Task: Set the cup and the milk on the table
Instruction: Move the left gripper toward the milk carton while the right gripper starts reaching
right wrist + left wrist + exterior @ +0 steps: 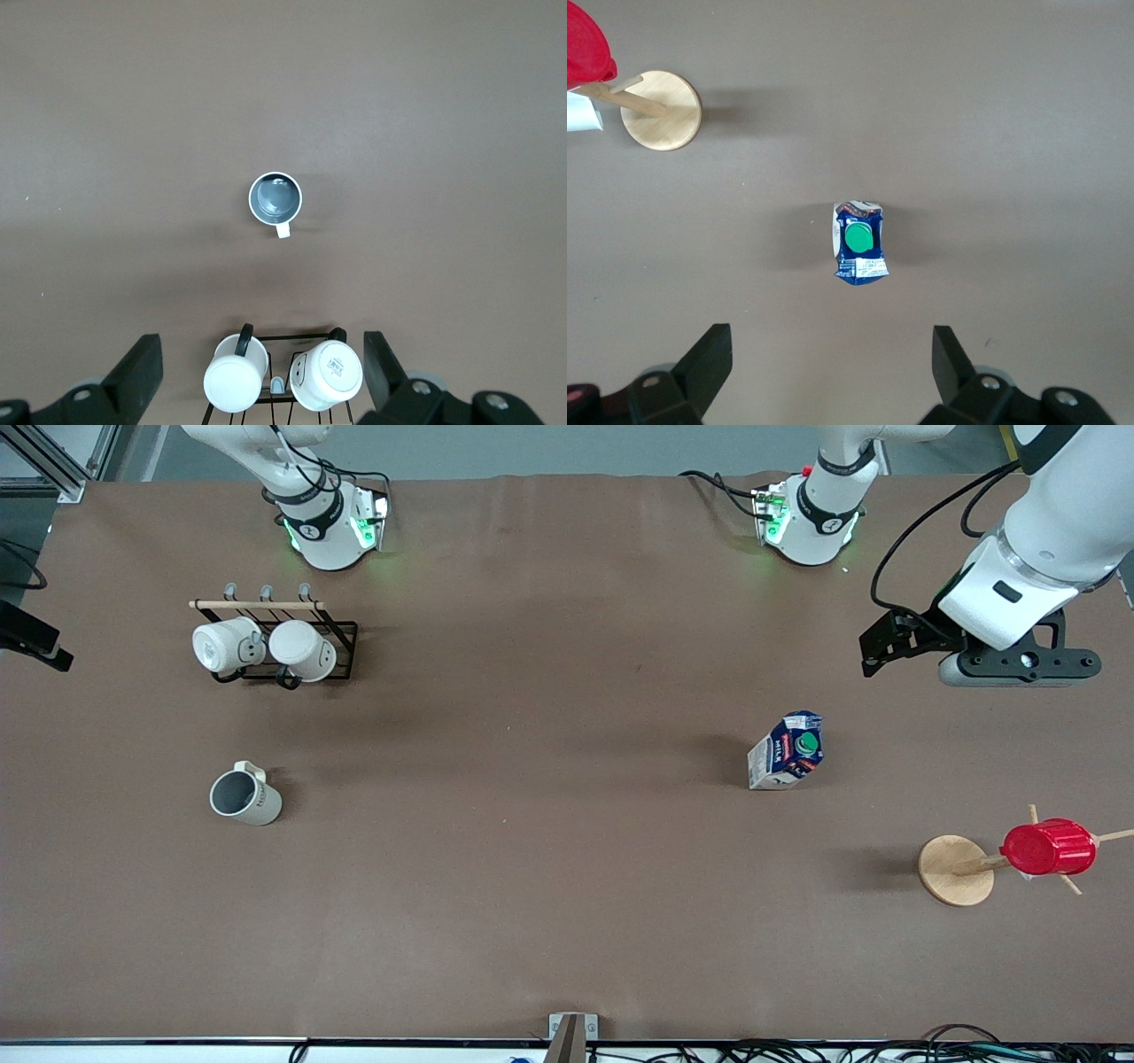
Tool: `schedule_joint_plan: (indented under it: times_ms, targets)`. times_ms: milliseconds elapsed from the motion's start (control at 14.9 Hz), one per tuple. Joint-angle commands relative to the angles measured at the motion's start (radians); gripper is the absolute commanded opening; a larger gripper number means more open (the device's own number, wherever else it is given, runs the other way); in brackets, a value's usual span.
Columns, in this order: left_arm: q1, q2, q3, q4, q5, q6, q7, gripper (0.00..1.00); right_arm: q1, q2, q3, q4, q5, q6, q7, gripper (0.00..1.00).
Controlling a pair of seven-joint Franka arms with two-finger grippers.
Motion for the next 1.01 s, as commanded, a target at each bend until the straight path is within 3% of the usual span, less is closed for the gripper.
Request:
schedule_joint_plan:
  times_ms: [0,940]
  targets:
    - [0.002,-0.002,-0.002,-0.003,-0.002,0.014,0.022,0.99,0.007,-0.017,-0.001,-0.009,-0.016,-0.003,-0.024,1.0]
    - [0.005,0.041,-0.005,-0.003,-0.002,0.066,0.022,0.99,0.014,-0.015,-0.004,-0.009,-0.017,-0.003,-0.046,1.0]
